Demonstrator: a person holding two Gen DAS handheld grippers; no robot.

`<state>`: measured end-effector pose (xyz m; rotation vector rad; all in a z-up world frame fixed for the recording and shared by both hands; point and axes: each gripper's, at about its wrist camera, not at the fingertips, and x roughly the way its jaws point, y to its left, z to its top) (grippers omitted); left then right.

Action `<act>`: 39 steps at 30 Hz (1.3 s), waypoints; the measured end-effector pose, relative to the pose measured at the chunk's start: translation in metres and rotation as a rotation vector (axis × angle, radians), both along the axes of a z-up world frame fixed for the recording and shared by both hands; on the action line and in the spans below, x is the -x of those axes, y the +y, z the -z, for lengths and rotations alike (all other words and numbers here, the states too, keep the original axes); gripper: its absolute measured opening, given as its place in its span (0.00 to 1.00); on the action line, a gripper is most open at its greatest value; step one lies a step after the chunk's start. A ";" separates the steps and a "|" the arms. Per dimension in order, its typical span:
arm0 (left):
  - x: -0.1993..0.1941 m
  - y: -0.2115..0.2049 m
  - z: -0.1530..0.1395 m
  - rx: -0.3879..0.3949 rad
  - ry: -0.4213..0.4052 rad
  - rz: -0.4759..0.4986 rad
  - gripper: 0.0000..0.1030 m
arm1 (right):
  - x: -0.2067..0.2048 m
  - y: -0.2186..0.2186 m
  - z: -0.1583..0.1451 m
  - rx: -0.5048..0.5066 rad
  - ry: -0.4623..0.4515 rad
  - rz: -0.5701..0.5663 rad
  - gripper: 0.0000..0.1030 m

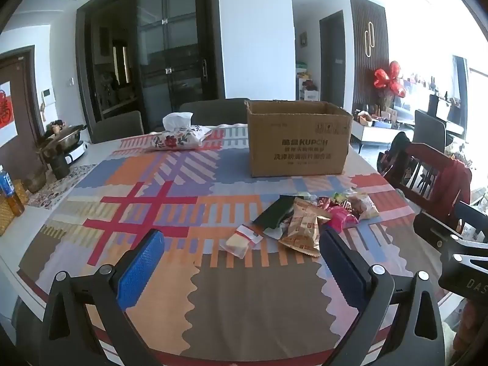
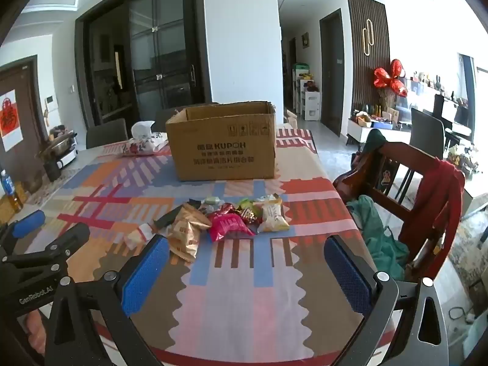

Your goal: Organize snacks

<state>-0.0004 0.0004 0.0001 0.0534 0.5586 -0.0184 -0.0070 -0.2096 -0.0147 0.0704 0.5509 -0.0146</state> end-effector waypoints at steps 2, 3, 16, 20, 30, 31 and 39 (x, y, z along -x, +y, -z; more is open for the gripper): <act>0.000 0.000 0.000 -0.001 -0.002 -0.002 1.00 | 0.000 0.000 0.000 0.004 0.010 -0.001 1.00; -0.001 -0.003 -0.003 -0.003 -0.002 -0.001 1.00 | 0.000 0.000 0.000 0.003 0.008 0.000 1.00; 0.001 0.000 -0.006 0.002 -0.011 -0.001 1.00 | -0.001 0.001 -0.002 0.005 0.007 0.000 1.00; 0.002 0.000 -0.005 0.003 -0.011 0.002 1.00 | -0.001 0.000 -0.001 0.004 0.006 0.000 1.00; 0.002 0.000 -0.004 0.002 -0.016 0.003 1.00 | 0.000 0.000 -0.001 0.005 0.004 0.000 1.00; 0.002 0.000 -0.004 0.002 -0.016 0.002 1.00 | 0.000 0.000 -0.001 0.005 0.003 -0.001 1.00; 0.002 0.001 -0.004 0.003 -0.017 0.003 1.00 | 0.001 0.001 -0.002 0.006 0.003 -0.002 1.00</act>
